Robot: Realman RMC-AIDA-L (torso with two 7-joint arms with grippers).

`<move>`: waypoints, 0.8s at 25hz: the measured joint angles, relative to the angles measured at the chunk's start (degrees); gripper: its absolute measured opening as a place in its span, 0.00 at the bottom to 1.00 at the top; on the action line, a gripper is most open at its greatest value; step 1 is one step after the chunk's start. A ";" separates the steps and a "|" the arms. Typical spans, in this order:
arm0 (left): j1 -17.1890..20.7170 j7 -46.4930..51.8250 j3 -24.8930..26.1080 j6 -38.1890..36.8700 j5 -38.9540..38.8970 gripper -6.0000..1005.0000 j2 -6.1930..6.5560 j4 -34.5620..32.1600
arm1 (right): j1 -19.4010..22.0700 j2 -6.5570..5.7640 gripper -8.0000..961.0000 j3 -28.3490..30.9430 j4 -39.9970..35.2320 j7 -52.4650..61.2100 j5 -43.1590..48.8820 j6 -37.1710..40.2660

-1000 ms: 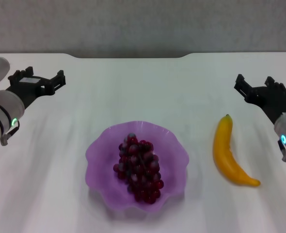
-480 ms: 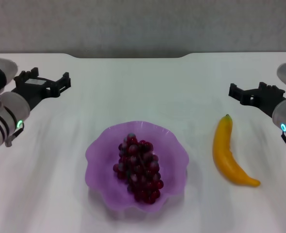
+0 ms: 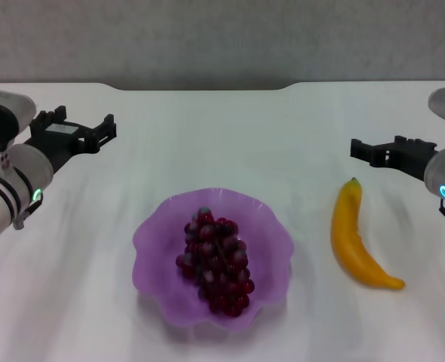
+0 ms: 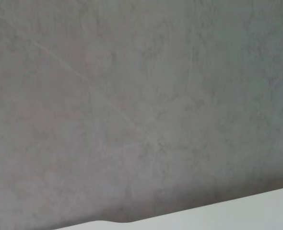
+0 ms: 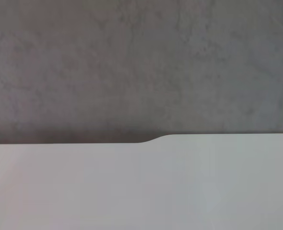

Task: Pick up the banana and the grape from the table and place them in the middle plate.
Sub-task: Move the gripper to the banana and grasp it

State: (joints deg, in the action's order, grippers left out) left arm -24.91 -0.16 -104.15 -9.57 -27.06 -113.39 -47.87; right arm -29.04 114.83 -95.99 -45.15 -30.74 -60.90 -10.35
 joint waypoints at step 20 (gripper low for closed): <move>-0.53 -1.31 -0.06 0.44 0.00 0.88 -0.66 0.22 | -2.24 0.15 0.92 -1.25 3.25 -0.54 0.09 -7.10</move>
State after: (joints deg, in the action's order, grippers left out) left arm -25.44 -1.47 -104.21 -9.13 -27.07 -114.05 -47.65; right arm -31.29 114.97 -97.24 -41.90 -31.28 -60.81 -17.44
